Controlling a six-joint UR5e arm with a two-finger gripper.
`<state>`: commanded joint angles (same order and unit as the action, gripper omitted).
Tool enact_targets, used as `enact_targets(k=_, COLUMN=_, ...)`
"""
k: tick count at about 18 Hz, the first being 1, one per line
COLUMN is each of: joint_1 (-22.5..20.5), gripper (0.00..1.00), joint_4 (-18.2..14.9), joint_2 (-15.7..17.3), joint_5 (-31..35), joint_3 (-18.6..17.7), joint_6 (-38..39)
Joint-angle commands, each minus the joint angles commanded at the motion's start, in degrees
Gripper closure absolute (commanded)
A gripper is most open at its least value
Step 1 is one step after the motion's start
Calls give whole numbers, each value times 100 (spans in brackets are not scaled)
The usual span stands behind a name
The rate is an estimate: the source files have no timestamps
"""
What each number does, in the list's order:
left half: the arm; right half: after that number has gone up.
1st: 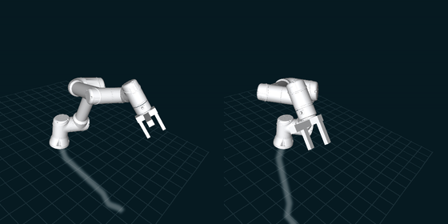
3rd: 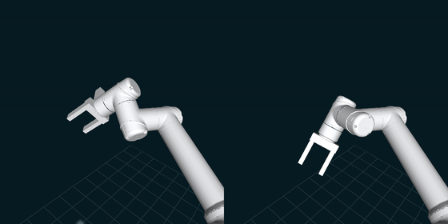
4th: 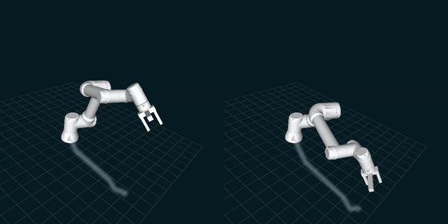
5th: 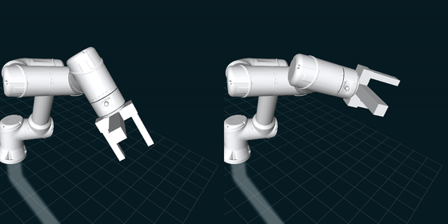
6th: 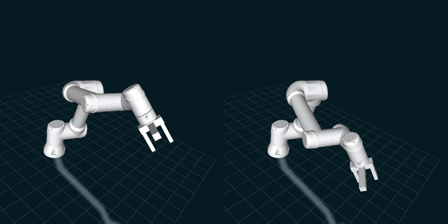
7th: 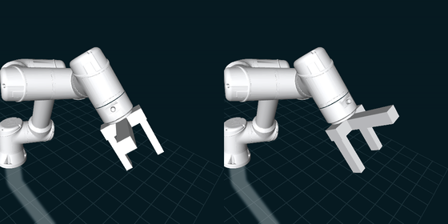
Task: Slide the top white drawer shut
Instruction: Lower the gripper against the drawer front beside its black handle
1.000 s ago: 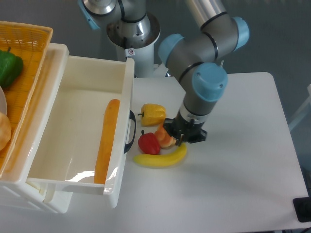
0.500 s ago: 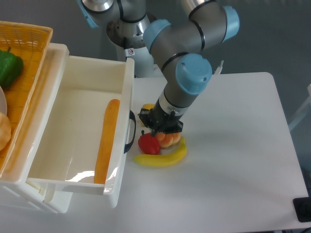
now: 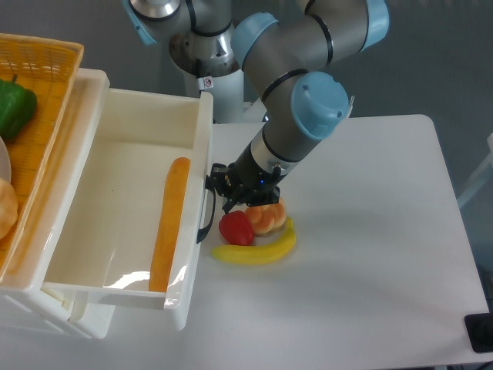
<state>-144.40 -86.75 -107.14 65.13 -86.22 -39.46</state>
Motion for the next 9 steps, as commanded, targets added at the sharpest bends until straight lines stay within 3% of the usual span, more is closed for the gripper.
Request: enact_targets(k=9, joint_1=-44, gripper=100, joint_4=9, joint_2=-140, joint_5=-70, joint_3=-9, joint_6=0)
